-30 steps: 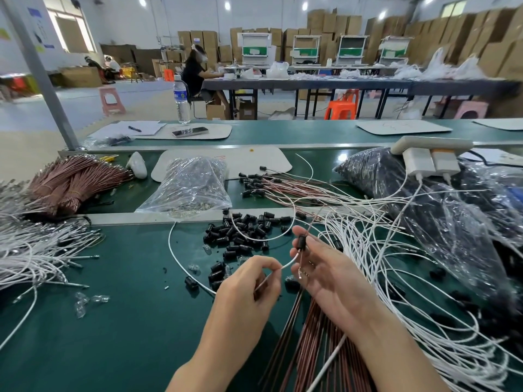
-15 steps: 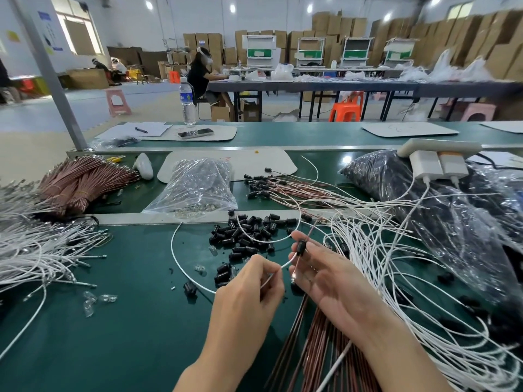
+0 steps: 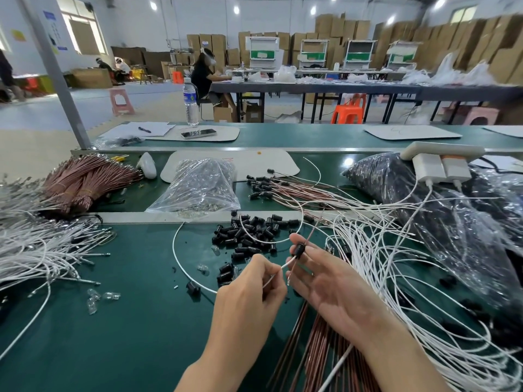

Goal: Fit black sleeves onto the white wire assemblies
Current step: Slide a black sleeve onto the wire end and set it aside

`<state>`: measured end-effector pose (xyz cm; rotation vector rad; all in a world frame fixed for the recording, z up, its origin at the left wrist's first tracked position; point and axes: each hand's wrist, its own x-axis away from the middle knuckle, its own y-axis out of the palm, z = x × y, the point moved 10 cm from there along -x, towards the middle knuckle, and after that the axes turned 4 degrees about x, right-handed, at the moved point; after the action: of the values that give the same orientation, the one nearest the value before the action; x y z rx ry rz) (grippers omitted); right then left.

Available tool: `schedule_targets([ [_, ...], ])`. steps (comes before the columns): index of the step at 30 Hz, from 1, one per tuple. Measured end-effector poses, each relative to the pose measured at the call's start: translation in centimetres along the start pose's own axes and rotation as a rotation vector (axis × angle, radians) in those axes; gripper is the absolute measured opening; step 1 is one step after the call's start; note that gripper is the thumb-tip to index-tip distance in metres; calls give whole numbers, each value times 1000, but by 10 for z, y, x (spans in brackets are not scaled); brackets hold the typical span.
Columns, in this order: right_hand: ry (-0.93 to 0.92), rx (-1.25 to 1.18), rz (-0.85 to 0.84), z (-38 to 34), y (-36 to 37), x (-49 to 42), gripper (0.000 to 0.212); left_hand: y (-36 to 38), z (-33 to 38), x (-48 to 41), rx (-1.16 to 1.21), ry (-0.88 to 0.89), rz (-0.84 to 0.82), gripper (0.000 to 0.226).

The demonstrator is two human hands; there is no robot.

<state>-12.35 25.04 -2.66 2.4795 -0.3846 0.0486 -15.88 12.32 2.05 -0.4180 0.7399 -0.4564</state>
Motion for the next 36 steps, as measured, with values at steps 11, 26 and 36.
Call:
schedule_targets([
  [11, 2, -11, 4, 3, 0, -3, 31, -2, -1, 1, -10, -13, 31, 27],
  [26, 65, -169, -85, 6, 12, 5, 23, -5, -7, 2, 75, -40, 66, 20],
  [36, 114, -103, -99, 11, 12, 5, 22, 0, -4, 0, 114, 2, 34, 29],
])
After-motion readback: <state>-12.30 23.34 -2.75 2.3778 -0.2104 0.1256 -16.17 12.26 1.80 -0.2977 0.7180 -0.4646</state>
